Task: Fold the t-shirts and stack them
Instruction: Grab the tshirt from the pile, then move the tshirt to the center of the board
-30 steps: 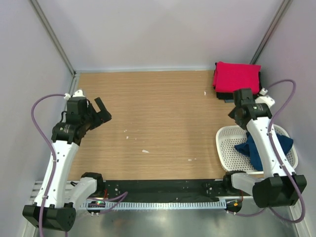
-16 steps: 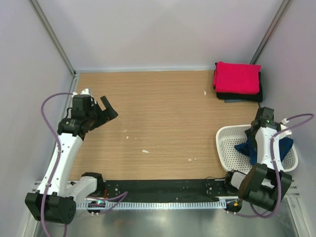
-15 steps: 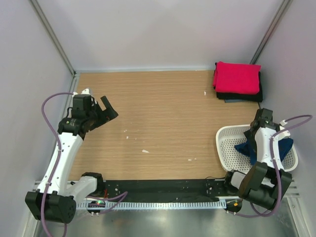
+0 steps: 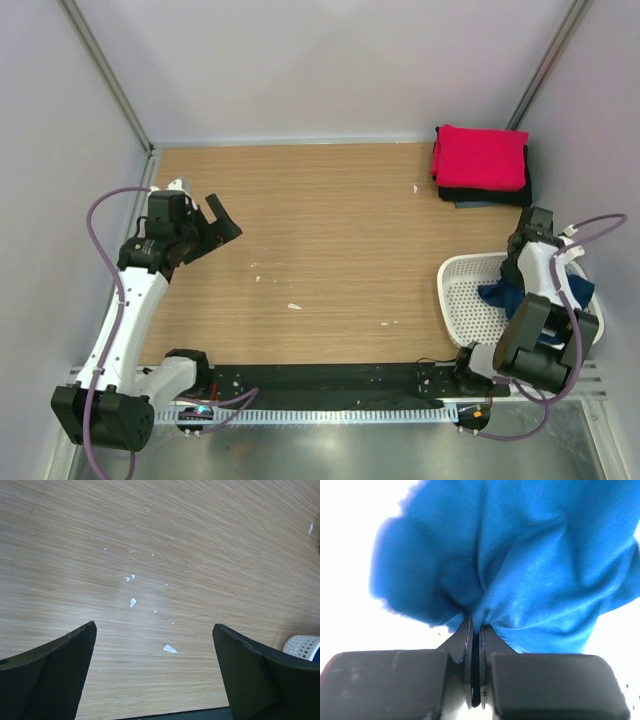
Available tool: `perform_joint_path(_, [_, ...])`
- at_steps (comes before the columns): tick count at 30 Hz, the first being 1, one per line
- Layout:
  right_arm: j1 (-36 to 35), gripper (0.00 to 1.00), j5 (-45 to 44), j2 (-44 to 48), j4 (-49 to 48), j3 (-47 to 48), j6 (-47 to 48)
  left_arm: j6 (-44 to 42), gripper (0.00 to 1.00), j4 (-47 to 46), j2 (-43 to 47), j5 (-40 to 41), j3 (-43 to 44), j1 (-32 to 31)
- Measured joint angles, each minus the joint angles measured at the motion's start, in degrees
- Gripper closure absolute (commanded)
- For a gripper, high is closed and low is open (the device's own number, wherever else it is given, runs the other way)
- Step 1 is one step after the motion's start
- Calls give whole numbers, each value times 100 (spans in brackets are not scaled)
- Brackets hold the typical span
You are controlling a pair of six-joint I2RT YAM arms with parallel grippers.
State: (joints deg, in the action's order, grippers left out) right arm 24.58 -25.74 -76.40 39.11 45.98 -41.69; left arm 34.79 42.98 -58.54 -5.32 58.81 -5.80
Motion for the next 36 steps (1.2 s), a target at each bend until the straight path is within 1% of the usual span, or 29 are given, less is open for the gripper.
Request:
perform_joint_path(3, [-118, 99, 66, 448, 302, 562, 247, 33, 0, -13, 13, -57, -13, 0])
perform_joint_path(6, [-597, 99, 127, 1185, 374, 1755, 527, 61, 0, -120, 133, -52, -190, 0])
perform_joint_path(8, [-1001, 99, 468, 1482, 313, 2763, 717, 76, 0, -140, 227, -42, -350, 0])
perform_joint_path(11, [-1738, 99, 1226, 1386, 109, 4245, 951, 83, 0, -184, 376, 74, -625, 0])
perform_joint_path(13, [-2627, 99, 1458, 1056, -4, 5171, 1152, 79, 0, -197, 420, 164, -728, 0])
perform_joint_path(15, [-3615, 99, 1484, 638, -229, 5757, 1377, 76, 0, -225, 426, 275, -765, 0])
perform_joint_path(16, [-4153, 99, 1473, 404, -302, 5908, 1488, 74, 0, -234, 426, 330, -767, 0])
perform_joint_path(18, [-4975, 99, 1344, -7, -372, 5971, 1646, 76, 0, -275, 442, 450, -767, 0])
perform_joint_path(21, [-6085, 99, 1196, -767, -409, 5761, 1858, 79, 0, -326, 507, 592, -767, 0])
perform_joint_path(23, [-6610, 99, 1239, -1272, -501, 5342, 1956, 83, 0, -354, 586, 708, -782, 0])
perform_joint_path(25, [-6911, 99, 1488, -1661, -645, 4806, 2055, 94, 0, -367, 664, 807, -804, 0])
perform_joint_path(27, [-7042, 99, 1777, -2006, -675, 4422, 2094, 114, 0, -356, 732, 931, -820, 0])
perform_joint_path(28, [-7060, 93, 1884, -2184, -673, 4343, 2105, 125, 0, -348, 754, 1003, -822, 0])
perform_joint_path(29, [-7077, 69, 2026, -2435, -671, 4328, 2114, 131, 0, -332, 774, 1060, -822, 0])
perform_joint_path(30, [-7110, 48, 2124, -2621, -673, 4363, 2146, 146, 0, -317, 787, 1115, -822, 0])
perform_joint_path(31, [-7130, 23, 2223, -2817, -656, 4428, 2155, 177, 0, -299, 807, 1174, -826, 0])
perform_joint_path(32, [-7167, 1, 2295, -3029, -557, 4548, 2201, 197, 0, -291, 813, 1182, -833, 0])
perform_joint_path(34, [-7257, 0, 2297, -3322, -337, 4811, 2343, 251, 1, -280, 828, 1147, -863, 0])
perform_joint_path(36, [-7294, 0, 2247, -3399, -212, 4959, 2422, 321, 4, -297, 831, 951, -916, 0])
